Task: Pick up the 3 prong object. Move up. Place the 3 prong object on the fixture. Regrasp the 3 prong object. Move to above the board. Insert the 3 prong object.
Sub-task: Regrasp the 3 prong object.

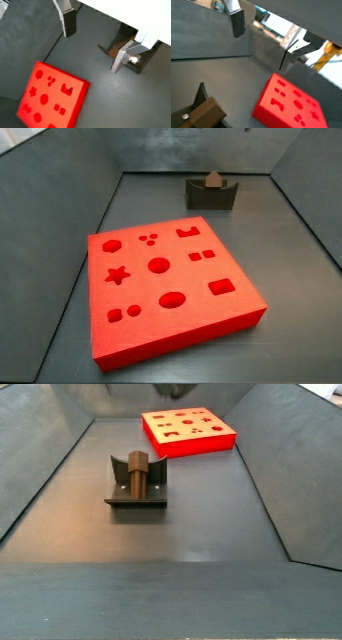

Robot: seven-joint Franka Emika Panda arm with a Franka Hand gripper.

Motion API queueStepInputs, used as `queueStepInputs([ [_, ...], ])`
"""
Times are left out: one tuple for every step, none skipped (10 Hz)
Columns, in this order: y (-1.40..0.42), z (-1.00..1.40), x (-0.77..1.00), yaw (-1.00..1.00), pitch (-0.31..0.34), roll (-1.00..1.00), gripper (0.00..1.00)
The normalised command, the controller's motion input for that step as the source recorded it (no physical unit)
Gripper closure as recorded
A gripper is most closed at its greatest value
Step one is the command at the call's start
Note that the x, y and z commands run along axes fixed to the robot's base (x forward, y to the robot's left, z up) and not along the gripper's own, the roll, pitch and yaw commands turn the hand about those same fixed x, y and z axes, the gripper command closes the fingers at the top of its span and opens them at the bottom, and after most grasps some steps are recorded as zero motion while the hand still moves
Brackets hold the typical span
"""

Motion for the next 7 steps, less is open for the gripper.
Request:
queueStepInputs([
  [-0.07, 0.05, -0.03, 0.02, 0.039, 1.00, 0.00],
  [-0.05, 0.03, -0.01, 0.02, 0.040, 1.00, 0.00],
  [-0.05, 0.01, -0.01, 0.02, 0.038, 1.00, 0.00],
  [-0.04, 0.01, -0.02, 0.02, 0.032, 1.00, 0.00],
  [-0.03, 0.01, -0.03, 0.02, 0.026, 1.00, 0.00],
  [-0.03, 0.01, -0.03, 0.02, 0.023, 1.00, 0.00],
  [-0.03, 0.00, -0.02, 0.02, 0.015, 1.00, 0.00],
])
